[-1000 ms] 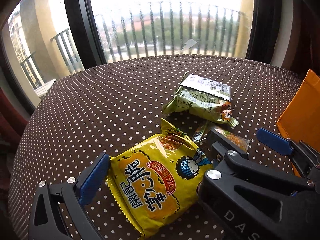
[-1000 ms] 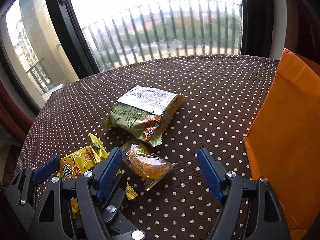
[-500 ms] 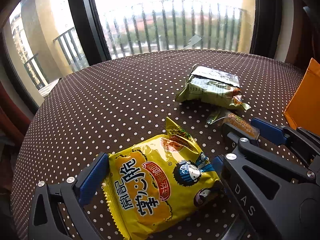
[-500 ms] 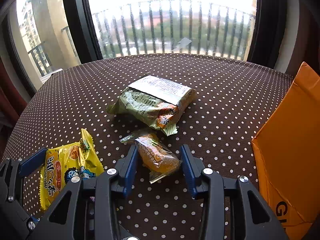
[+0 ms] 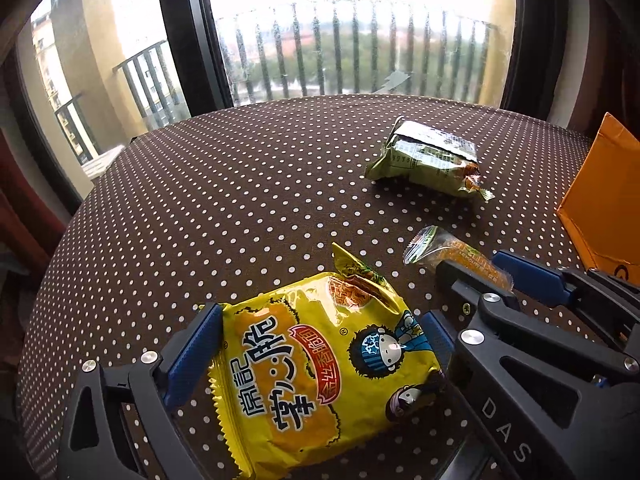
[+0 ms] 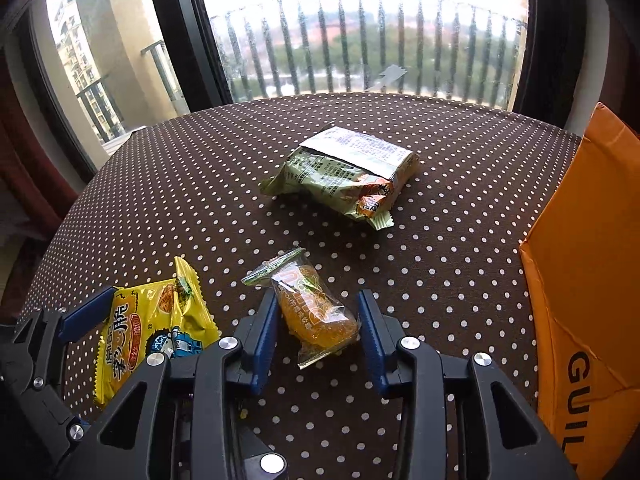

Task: Organize snacks
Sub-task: 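Grasp the yellow chip bag with the left gripper while the right grasps the orange jelly packet, then lift both snacks and carry them over the GUILF box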

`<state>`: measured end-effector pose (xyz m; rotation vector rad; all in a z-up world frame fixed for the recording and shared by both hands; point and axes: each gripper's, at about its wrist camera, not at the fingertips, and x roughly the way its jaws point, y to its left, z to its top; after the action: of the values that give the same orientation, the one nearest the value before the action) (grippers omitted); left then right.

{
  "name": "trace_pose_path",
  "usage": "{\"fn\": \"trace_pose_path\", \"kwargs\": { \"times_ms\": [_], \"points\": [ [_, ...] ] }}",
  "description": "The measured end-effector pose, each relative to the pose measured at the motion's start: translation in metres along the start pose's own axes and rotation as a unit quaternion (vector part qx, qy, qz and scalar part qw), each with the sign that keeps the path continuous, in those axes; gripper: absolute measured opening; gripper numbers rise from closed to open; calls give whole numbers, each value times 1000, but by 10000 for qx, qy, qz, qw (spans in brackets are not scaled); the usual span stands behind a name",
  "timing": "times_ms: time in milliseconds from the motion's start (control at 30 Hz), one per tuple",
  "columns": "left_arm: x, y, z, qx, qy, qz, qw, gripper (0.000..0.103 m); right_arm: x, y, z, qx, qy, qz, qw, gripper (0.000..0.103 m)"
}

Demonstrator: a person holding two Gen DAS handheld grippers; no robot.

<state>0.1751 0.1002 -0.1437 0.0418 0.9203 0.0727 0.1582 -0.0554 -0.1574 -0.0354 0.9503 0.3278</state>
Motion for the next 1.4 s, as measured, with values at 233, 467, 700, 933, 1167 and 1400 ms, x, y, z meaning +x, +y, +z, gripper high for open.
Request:
{"fn": "trace_pose_path", "kwargs": {
  "times_ms": [233,467,700,933,1167,1400],
  "points": [
    [-18,2,-16,-164,-78,-153,9997,88,-16,8,-10,-87,-67,-19,9999,42],
    [-39,1,-24,-336,-162,-342,9987,84,-40,11,-20,-141,-180,-15,9997,42],
    [-62,-2,-25,-345,-356,-402,9980,83,-59,12,-17,-140,-346,-31,9993,42],
    [-100,-8,-20,-300,-699,-446,9961,83,-96,10,-16,-138,-673,-89,9976,42],
    [-140,-20,-14,-265,-1069,-468,9928,83,-136,5,-15,-165,-1041,-133,9943,42],
    [-171,-38,-8,-193,-1412,-473,9887,83,-168,-6,-11,-167,-1394,-160,9900,42]
  ]
}}
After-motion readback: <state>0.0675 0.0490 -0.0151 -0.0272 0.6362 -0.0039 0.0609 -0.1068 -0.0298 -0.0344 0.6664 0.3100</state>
